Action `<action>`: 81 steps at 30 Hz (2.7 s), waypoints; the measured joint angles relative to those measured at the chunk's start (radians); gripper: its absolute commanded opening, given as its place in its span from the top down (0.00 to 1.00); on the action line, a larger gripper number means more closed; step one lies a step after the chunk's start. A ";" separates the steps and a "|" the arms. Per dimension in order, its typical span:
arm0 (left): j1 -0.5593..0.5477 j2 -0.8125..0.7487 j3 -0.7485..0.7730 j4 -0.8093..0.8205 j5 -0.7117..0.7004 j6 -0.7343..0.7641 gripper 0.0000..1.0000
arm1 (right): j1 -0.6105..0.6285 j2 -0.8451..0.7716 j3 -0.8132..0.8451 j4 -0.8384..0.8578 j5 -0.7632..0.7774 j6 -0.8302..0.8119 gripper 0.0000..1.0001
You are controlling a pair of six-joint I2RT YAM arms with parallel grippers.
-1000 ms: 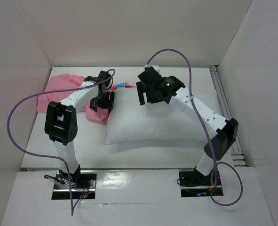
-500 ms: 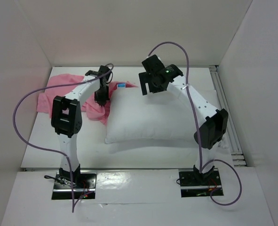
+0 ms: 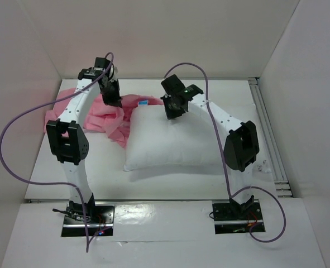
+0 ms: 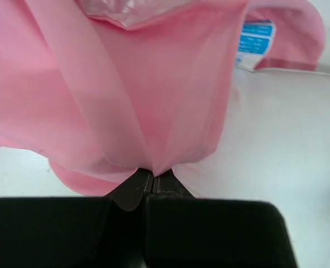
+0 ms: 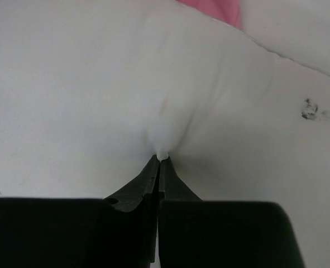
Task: Put the pillow into the pillowcase
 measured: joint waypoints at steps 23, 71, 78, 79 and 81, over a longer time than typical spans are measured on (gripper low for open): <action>-0.002 -0.224 -0.078 -0.031 0.267 0.056 1.00 | 0.127 0.064 0.317 -0.088 0.112 0.020 1.00; 0.103 -0.334 -0.379 0.051 0.218 -0.003 0.16 | 0.378 0.068 -0.062 0.413 0.317 -0.023 1.00; 0.132 -0.523 -0.649 0.199 -0.002 -0.117 0.08 | 0.347 0.060 -0.068 0.426 0.251 -0.016 1.00; 0.134 -0.564 -0.687 0.227 -0.032 -0.135 0.12 | 0.344 0.059 -0.068 0.426 0.244 -0.016 1.00; 0.140 -0.640 -0.762 0.285 -0.085 -0.161 0.14 | 0.340 0.057 -0.068 0.426 0.229 -0.016 1.00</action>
